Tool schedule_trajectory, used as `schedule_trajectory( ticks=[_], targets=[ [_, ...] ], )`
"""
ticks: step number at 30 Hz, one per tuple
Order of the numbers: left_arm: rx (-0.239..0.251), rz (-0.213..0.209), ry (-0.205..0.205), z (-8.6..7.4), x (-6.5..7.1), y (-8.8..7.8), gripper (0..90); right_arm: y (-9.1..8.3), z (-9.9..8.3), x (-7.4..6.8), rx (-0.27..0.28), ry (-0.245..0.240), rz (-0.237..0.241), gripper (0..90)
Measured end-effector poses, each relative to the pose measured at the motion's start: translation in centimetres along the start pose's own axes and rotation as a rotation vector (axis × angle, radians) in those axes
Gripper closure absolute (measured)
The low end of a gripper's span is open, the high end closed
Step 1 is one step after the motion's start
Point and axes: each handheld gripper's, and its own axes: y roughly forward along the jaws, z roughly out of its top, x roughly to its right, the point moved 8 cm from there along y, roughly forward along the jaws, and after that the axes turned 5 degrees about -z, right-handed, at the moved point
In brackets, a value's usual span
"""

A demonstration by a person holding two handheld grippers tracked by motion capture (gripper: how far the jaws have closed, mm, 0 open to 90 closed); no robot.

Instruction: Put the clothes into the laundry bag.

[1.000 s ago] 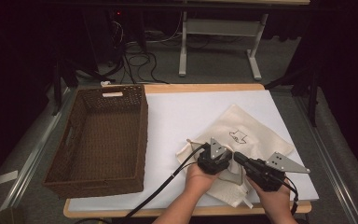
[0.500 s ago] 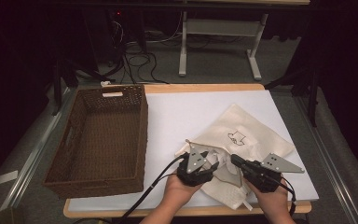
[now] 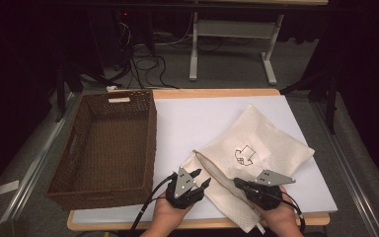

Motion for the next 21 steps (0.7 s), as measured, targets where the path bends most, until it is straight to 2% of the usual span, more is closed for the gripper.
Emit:
schedule_trajectory(
  ticks=[3, 6, 9, 14, 18, 21],
  targets=[
    [0.012, 0.032, 0.02, 0.3, -0.5, -0.1, 63.4, 0.8, -0.8, 0.1, -0.046, -0.004, -0.002, 89.4],
    [0.029, 0.052, -0.008, 0.6, -1.3, -0.1, 63.9, 1.3, -1.5, 0.2, -0.089, 0.006, -0.005, 89.4],
    [0.03, 0.066, -0.02, 0.7, -2.0, 0.2, 64.2, 1.3, -2.2, 0.0, -0.122, -0.012, -0.009, 89.4],
    [0.001, 0.082, -0.046, 0.4, -3.0, 1.5, 57.1, 1.6, -3.4, -0.3, -0.175, -0.03, -0.007, 89.3],
    [-0.032, 0.1, -0.066, -0.2, -3.9, 2.7, 50.9, 1.4, -3.6, -0.3, -0.162, -0.019, -0.012, 89.3],
    [-0.08, 0.112, -0.088, -1.0, -4.7, 3.6, 45.5, 1.0, -3.9, -0.3, -0.163, -0.019, -0.01, 89.3]
  ],
)
